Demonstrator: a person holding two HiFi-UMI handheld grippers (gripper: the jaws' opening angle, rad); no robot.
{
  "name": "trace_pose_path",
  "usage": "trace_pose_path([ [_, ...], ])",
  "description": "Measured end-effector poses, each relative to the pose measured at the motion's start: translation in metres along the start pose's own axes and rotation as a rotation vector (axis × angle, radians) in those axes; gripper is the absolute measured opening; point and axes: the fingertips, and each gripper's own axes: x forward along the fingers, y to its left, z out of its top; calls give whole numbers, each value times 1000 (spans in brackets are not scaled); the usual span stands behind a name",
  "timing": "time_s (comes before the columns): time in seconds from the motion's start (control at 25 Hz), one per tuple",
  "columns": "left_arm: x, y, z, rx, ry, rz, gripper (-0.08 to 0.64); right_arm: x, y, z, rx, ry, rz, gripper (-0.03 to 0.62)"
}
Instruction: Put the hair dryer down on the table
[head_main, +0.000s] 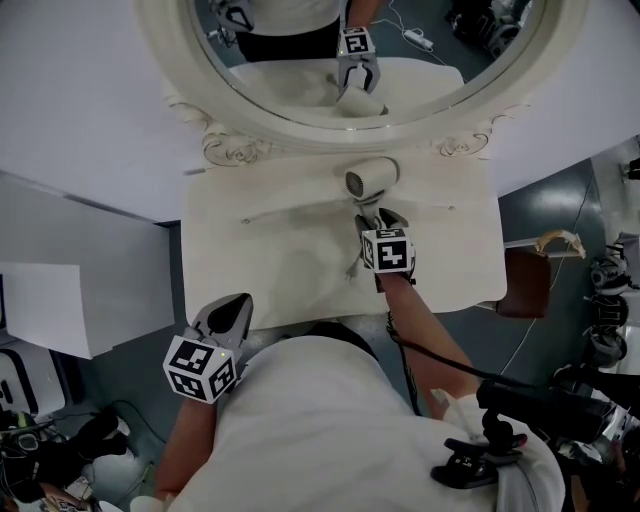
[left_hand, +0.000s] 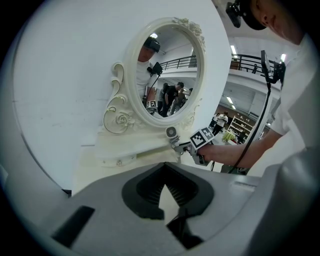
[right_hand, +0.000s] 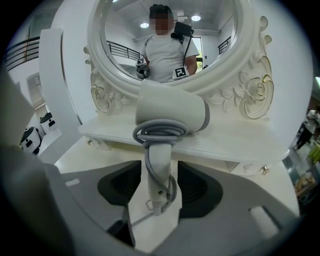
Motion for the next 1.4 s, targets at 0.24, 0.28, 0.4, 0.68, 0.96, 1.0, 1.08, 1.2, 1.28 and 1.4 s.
trace_pose_path([
  [0.24,-8,-5,-6,9,-7,-18,2,-16,5,-5,-3,-11,-6,229],
  [0.28,-10,-6,-8,10,-9,-22,2,-19,7,-7,-3,-12,-8,227],
  [0.4,-17,-7,-12,17,-16,-35,2,-29,13,-11,-5,-20,-16,224],
  [0.68,-32,-10,-27,28,-23,-72,2,-58,28,-27,-5,-32,-33,199],
  [0.96,-55,-15,-40,55,-31,-111,2,-95,48,-46,-4,-48,-65,120],
  [1.0,-58,-16,-42,59,-32,-117,2,-101,52,-49,-6,-48,-69,101],
  [1.08,-64,-17,-48,66,-33,-130,2,-112,59,-58,-11,-45,-75,51],
  [1.2,-75,-19,-56,75,-37,-149,2,-129,76,-72,-20,-42,-74,0],
  [1.28,-84,-18,-63,75,-41,-155,2,-137,90,-81,-30,-38,-61,0],
  [1.4,-96,-17,-78,72,-40,-162,2,-150,114,-93,-49,-36,-35,0],
])
